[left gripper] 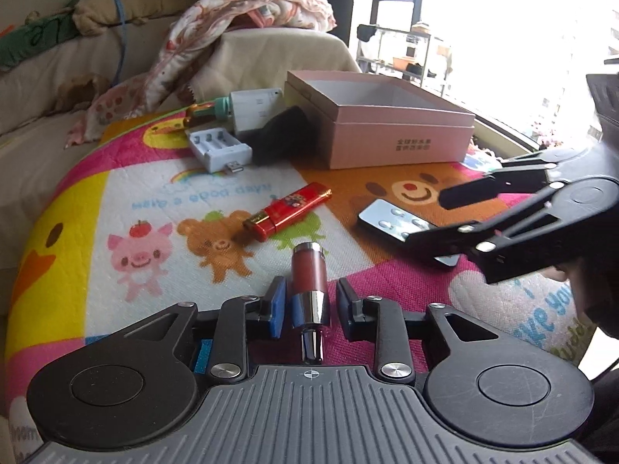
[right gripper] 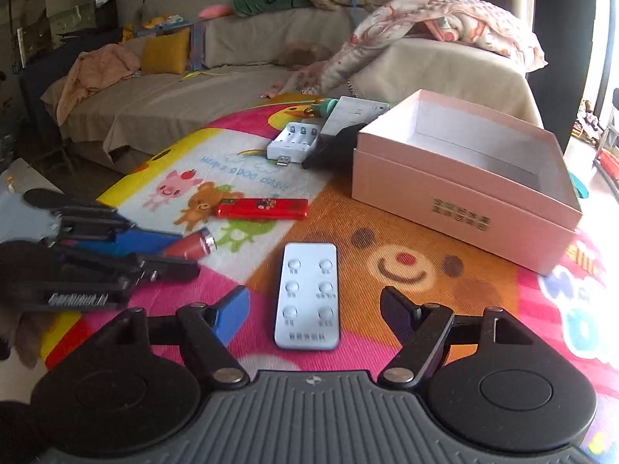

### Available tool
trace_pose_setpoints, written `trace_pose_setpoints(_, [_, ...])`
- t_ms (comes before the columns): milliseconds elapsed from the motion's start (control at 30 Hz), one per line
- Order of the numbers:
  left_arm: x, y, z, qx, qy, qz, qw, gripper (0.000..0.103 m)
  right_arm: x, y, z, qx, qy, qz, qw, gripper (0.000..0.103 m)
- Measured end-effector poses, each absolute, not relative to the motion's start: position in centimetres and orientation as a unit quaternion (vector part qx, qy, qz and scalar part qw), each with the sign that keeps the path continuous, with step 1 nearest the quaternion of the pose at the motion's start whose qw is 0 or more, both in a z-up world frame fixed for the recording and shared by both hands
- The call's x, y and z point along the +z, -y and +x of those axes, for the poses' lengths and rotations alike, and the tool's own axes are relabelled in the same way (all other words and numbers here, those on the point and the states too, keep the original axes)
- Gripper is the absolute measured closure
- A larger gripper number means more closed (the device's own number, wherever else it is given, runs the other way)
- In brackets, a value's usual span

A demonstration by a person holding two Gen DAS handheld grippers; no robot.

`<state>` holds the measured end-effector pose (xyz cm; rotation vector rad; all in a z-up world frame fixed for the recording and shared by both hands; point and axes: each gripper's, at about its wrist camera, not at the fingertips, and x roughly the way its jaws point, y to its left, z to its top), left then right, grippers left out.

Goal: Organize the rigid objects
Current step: 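Grasp the white remote control with the right tool while the left tool holds the lipstick, then lower the lipstick and remote into the pink box and open both tools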

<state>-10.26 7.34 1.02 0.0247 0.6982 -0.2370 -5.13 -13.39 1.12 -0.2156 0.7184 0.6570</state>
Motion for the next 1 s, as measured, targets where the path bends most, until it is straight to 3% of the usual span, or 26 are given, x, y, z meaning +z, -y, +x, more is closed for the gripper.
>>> trace_pose_setpoints(200, [1.0, -6.9, -10.6, -0.105, -0.334, 0.028, 0.936, 0.075, 0.3, 11.3, -3.5, 0.312, -0.357, -0.124, 0.871, 0.065])
trace_pose_setpoints(500, [2.6, -4.4, -9.7, -0.153, -0.302, 0.071, 0.938, 0.079, 2.7, 17.9, -5.8, 0.298, -0.341, -0.115, 0.884, 0.065])
trace_pose_setpoints(700, [7.8, -2.6, -5.4, -0.195, -0.249, 0.056, 0.947, 0.079, 5.9, 22.8, -4.4, 0.241, -0.295, -0.075, 0.921, 0.065])
trace_pose_setpoints(900, [14.9, -0.1, 2.3, -0.226, -0.146, 0.036, 0.962, 0.079, 9.6, 23.0, 0.2, 0.204, -0.223, -0.059, 0.951, 0.065])
trace_pose_setpoints(967, [15.9, 0.1, 6.0, -0.232, -0.161, -0.006, 0.959, 0.076, 10.7, 22.7, 2.6, 0.187, -0.2, -0.048, 0.961, 0.059])
trace_pose_setpoints(1000, [16.0, -0.1, 7.3, -0.228, -0.173, -0.026, 0.958, 0.076, 11.2, 22.6, 3.8, 0.178, -0.2, -0.041, 0.963, 0.043])
